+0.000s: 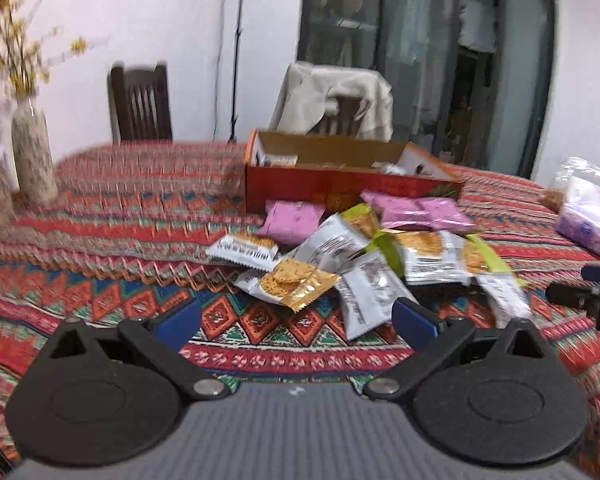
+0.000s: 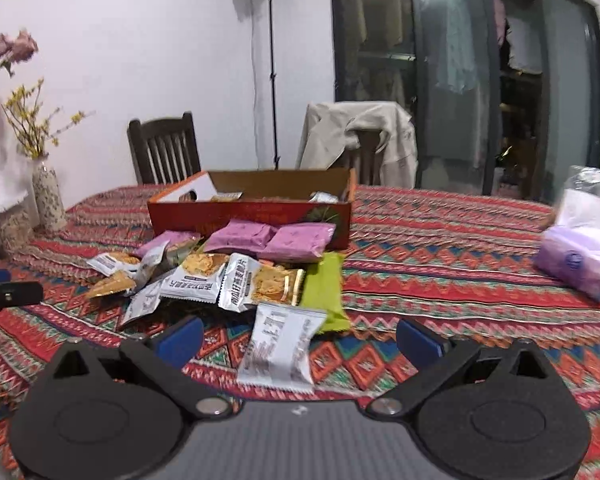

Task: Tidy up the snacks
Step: 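Grasp a white packet with the right tool while the left grasps a gold packet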

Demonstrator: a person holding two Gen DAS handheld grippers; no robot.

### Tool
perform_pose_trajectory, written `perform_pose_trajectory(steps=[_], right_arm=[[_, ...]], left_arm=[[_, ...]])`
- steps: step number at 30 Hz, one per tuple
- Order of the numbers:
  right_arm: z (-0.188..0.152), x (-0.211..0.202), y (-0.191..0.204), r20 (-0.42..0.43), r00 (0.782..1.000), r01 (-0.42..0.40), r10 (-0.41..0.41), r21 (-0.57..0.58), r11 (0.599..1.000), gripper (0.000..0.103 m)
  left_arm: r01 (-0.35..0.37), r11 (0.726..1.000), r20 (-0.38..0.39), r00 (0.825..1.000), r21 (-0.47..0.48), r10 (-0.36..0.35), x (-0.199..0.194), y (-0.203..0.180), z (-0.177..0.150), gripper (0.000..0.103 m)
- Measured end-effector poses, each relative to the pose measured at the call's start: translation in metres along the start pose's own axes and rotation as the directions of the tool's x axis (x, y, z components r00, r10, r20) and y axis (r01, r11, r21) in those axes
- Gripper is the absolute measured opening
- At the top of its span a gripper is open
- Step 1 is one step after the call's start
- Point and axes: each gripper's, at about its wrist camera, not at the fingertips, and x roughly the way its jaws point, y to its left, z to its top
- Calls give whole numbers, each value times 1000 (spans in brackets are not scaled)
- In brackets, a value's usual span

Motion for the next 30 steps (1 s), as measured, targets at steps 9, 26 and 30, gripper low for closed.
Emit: perform_pose_trajectory(steps=[9,26,30], right_arm=[[-5,77,19,-128,992,-9,3,-45,999,78],[-23,64,14,-157,987,-51,39,-78,996,44],[-32,37,14,-145,988,-66,57,-59,996,44]], left_arm=[[-61,972,-90,995,-228,41,87,13,20,103],[-10,974,-105,994,-226,-14,15,7,-29,39],[5,980,-76,997,-200,-20,-22,-1,-36,39]])
